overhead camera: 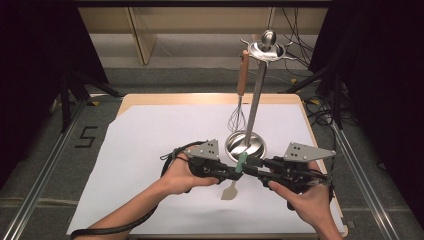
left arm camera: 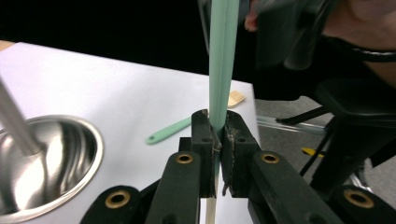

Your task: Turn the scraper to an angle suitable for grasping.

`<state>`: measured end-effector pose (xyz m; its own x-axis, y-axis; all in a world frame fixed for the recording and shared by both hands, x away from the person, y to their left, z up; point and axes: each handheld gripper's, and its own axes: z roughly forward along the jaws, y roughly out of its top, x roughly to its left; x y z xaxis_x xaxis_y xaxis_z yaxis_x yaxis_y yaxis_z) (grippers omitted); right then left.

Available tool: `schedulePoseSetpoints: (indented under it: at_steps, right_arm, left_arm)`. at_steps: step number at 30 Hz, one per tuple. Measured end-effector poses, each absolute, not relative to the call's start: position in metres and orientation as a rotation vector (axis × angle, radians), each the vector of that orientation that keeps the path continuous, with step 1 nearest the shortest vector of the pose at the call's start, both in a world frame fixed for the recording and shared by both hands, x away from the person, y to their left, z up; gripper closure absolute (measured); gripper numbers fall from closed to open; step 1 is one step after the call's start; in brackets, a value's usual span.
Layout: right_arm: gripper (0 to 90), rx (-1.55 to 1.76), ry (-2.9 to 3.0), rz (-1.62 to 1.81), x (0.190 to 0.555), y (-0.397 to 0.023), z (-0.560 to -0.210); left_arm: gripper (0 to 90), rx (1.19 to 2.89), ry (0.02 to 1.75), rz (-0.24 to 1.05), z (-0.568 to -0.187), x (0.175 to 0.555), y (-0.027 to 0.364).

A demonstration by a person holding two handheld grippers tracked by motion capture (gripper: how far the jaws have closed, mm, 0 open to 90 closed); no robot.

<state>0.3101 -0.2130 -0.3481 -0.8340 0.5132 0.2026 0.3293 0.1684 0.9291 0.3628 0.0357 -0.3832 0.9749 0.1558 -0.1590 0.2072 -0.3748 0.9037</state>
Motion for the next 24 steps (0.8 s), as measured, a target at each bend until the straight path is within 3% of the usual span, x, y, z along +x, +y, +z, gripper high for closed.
schedulePoseSetpoints:
  at_steps: [5, 18, 24]
  right_arm:
    - [62.3, 0.907, 2.172, 1.695, 0.312, -0.225, -0.352]
    - [64.4, 1.201, 2.058, 1.480, 0.318, -0.254, -0.377]
    - [66.9, 1.181, 2.075, 1.429, 0.317, -0.258, -0.381]
  left_arm:
    - [83.8, 1.966, 0.273, -0.002, -0.380, 0.365, 0.036]
    - [83.8, 1.948, 0.267, 0.013, -0.371, 0.369, 0.033]
    - [83.8, 1.942, 0.255, 0.012, -0.369, 0.368, 0.033]
